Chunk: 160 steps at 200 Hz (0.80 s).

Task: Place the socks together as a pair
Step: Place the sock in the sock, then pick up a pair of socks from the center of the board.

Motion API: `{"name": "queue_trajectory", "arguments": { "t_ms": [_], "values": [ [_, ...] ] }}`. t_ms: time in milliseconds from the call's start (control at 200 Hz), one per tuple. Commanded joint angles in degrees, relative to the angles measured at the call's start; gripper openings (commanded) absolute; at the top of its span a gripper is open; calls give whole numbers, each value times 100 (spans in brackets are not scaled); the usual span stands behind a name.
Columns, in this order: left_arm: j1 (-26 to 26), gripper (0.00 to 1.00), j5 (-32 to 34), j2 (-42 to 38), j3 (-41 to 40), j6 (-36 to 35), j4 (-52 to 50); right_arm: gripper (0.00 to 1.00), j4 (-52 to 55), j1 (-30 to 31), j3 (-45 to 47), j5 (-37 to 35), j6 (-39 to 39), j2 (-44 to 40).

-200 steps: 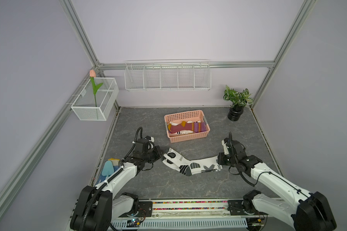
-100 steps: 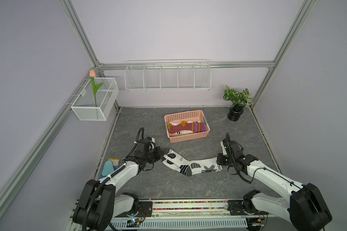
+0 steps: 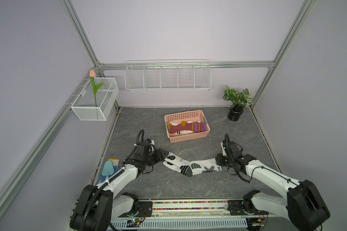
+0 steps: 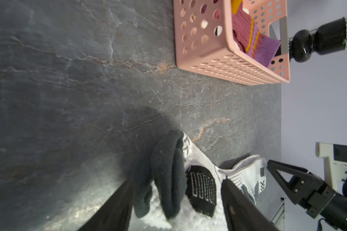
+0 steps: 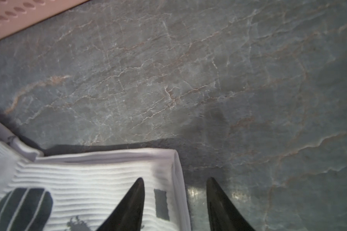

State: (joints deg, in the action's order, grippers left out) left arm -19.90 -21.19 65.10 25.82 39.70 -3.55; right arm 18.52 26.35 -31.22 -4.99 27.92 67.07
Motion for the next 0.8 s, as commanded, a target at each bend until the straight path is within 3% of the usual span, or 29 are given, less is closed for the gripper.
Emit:
{"name": "queue_trajectory", "arguments": {
  "t_ms": [0,165,550,795],
  "values": [
    [-6,76,212,-46,41,-90,-160,67,164,-22,144,96,194,-222],
    [-30,77,-65,299,-32,-12,98,74,136,-18,273,168,319,-341],
    [-260,77,-184,673,-157,49,440,72,-144,-10,335,589,510,83],
    [-347,74,93,839,-194,-37,232,70,-318,31,410,782,686,362]
  ]
}}
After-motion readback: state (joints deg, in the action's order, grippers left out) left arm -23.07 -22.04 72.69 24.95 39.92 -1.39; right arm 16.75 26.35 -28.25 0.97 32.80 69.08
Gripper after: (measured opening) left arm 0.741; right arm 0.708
